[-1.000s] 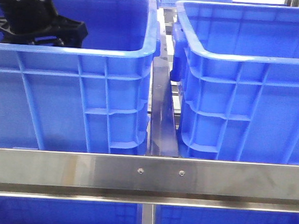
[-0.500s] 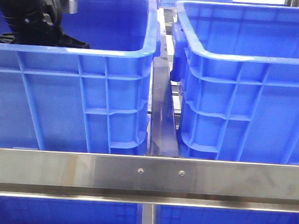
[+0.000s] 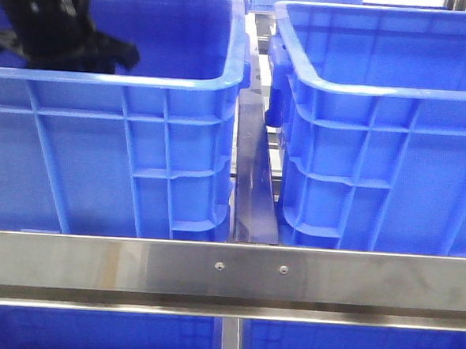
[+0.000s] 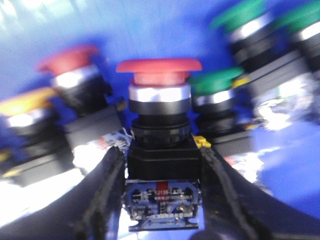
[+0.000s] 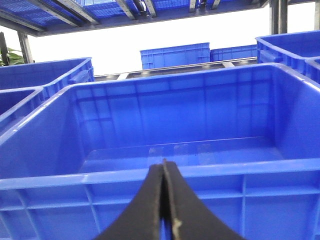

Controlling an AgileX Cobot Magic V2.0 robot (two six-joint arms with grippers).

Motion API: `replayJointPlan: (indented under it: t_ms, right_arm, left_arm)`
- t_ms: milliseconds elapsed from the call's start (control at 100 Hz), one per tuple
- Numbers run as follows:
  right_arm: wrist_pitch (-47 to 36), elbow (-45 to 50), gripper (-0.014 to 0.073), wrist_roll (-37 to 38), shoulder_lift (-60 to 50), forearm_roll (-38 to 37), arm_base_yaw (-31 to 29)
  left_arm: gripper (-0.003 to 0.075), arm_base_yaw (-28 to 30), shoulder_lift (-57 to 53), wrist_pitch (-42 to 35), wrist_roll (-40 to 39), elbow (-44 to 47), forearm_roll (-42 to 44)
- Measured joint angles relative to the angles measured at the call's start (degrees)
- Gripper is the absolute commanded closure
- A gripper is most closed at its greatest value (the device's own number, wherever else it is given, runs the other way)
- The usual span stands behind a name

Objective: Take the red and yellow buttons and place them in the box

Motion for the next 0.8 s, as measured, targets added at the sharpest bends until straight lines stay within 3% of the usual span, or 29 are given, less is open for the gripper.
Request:
replayJointPlan:
  t_ms: [300, 800]
  right_arm:
    - [0.0, 0.0, 0.0662, 0.0, 0.0, 0.0, 0.0]
    - [-0.7, 0.0, 0.0662, 0.0, 0.0, 0.0, 0.0]
  left_arm:
    - [0.0739, -5.84, -12.53, 2.3, 0.0, 0.0, 0.12]
    - [0.0739, -28.97, -21.93, 5.42, 0.0, 0.0, 0.61]
